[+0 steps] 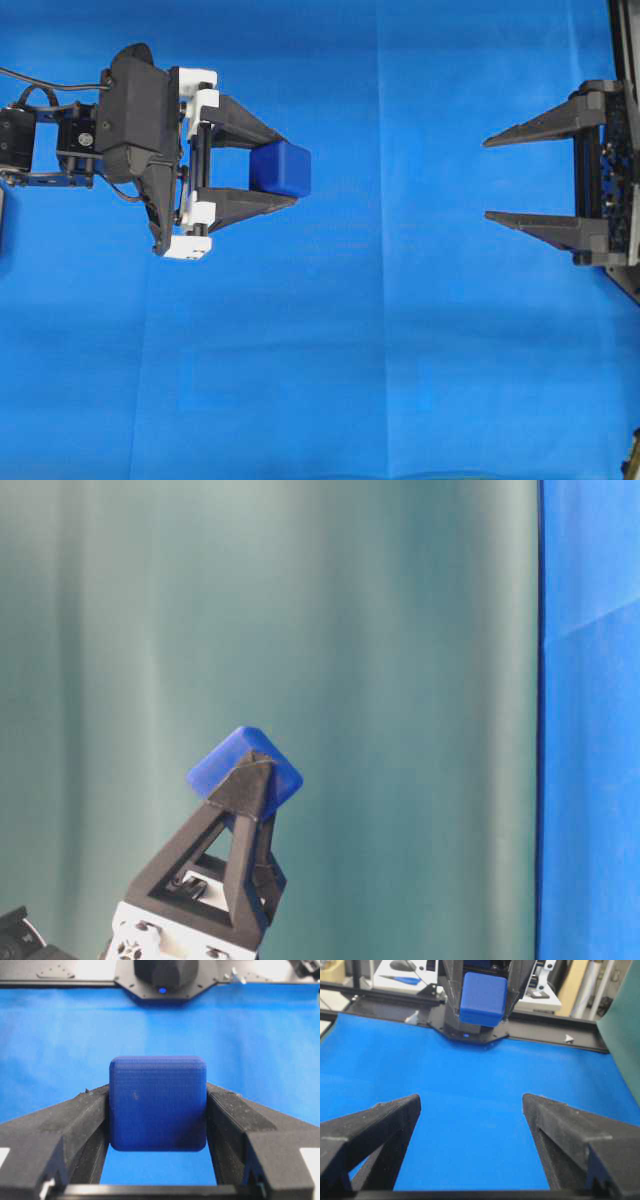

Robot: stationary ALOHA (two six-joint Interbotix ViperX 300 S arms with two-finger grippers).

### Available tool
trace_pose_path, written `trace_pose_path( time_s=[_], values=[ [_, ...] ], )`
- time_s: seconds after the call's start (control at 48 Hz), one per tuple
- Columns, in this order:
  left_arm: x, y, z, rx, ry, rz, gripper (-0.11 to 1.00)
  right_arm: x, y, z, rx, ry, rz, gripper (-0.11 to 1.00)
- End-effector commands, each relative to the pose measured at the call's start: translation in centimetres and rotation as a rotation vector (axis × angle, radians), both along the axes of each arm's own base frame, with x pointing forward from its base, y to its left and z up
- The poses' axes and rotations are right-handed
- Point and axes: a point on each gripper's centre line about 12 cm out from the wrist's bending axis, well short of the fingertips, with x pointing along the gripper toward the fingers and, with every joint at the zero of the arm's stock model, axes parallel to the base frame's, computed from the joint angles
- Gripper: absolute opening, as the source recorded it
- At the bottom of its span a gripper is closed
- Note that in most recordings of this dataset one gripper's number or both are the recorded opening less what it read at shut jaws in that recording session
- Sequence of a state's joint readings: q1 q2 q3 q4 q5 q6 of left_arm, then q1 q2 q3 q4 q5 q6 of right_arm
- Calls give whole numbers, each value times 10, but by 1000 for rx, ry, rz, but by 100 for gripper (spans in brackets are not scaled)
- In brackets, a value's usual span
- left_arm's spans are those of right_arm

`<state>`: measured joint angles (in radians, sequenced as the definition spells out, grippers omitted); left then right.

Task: Handover the blue block to the right arm after grasping it with the left arm, then place it in the designated position.
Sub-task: 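Lift the cube and rotate the left gripper to hold it up, then rotate the right gripper to face the held cube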

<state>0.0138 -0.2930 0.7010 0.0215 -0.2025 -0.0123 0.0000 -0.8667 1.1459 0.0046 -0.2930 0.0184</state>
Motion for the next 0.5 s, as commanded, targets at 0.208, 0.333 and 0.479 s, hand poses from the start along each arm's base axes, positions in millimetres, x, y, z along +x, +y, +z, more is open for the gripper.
trace_pose_path(
  time_s=[0.208,0.333,0.479],
  values=[
    [-2,0,11,-2,-37,1,49,3,0,12,0,-37,0,98],
    [-2,-1,11,-5,-37,0,49,3,0,13,-21,-38,2,98],
    [-3,-1,11,-7,-37,0,49,3,2,16,-123,-36,16,97]
  ],
)
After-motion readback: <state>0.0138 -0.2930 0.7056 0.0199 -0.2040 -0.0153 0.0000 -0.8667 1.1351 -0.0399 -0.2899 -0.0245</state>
